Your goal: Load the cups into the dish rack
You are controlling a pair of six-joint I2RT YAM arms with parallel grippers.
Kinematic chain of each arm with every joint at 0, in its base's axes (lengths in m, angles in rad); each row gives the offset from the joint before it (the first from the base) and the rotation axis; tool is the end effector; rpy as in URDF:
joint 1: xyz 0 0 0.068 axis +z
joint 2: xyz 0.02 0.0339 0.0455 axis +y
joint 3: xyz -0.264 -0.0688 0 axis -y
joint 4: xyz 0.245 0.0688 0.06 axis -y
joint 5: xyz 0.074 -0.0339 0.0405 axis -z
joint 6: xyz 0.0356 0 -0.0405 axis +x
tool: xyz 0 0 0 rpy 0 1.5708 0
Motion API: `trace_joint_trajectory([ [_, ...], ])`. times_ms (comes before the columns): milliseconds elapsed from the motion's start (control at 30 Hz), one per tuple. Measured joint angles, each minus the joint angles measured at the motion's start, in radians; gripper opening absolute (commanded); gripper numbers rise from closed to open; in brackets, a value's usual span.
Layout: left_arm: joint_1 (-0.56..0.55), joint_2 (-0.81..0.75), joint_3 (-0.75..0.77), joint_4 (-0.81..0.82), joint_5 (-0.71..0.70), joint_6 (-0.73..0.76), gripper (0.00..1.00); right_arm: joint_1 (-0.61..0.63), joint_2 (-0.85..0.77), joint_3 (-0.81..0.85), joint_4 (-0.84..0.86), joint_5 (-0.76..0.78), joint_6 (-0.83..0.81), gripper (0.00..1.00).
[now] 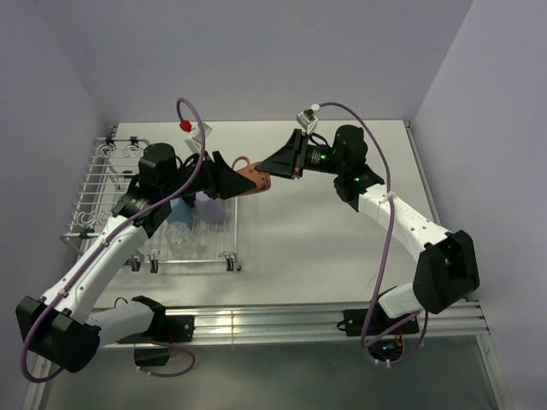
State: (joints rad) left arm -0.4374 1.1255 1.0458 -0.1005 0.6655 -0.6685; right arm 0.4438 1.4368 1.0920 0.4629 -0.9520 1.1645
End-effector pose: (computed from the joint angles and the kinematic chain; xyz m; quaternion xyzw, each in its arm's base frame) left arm 0.2223 -0.1282 0.3738 0.1242 0.7450 -0.5314 0.3835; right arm 0.2852 0.1677 0.3599 -0.1124 0.6732 0.6897 0.2418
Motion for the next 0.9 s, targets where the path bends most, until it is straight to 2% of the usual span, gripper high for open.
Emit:
trace_joint_trajectory([
  [200, -0.004, -0.04, 0.053, -0.17, -0.065, 0.04, 0.0, -0.005, -0.081, 0.049, -0.304, 0.172, -0.215, 0.47],
  [333, -0.005, -0.063, 0.111, -0.3, -0.126, 0.071, 0.0, -0.006, -0.109, 0.072, -0.432, 0.264, -0.31, 0.47],
  [500, -0.006, -0.061, 0.211, -0.536, -0.269, 0.119, 0.0, -0.012, -0.115, 0.081, -0.589, 0.396, -0.404, 0.47],
  [733, -0.009, -0.055, 0.233, -0.85, -0.513, 0.157, 0.0, -0.015, -0.115, 0.087, -0.709, 0.536, -0.487, 0.47],
  [900, -0.011, -0.05, 0.225, -0.949, -0.604, 0.156, 0.0, -0.015, -0.112, 0.087, -0.737, 0.57, -0.515, 0.47],
])
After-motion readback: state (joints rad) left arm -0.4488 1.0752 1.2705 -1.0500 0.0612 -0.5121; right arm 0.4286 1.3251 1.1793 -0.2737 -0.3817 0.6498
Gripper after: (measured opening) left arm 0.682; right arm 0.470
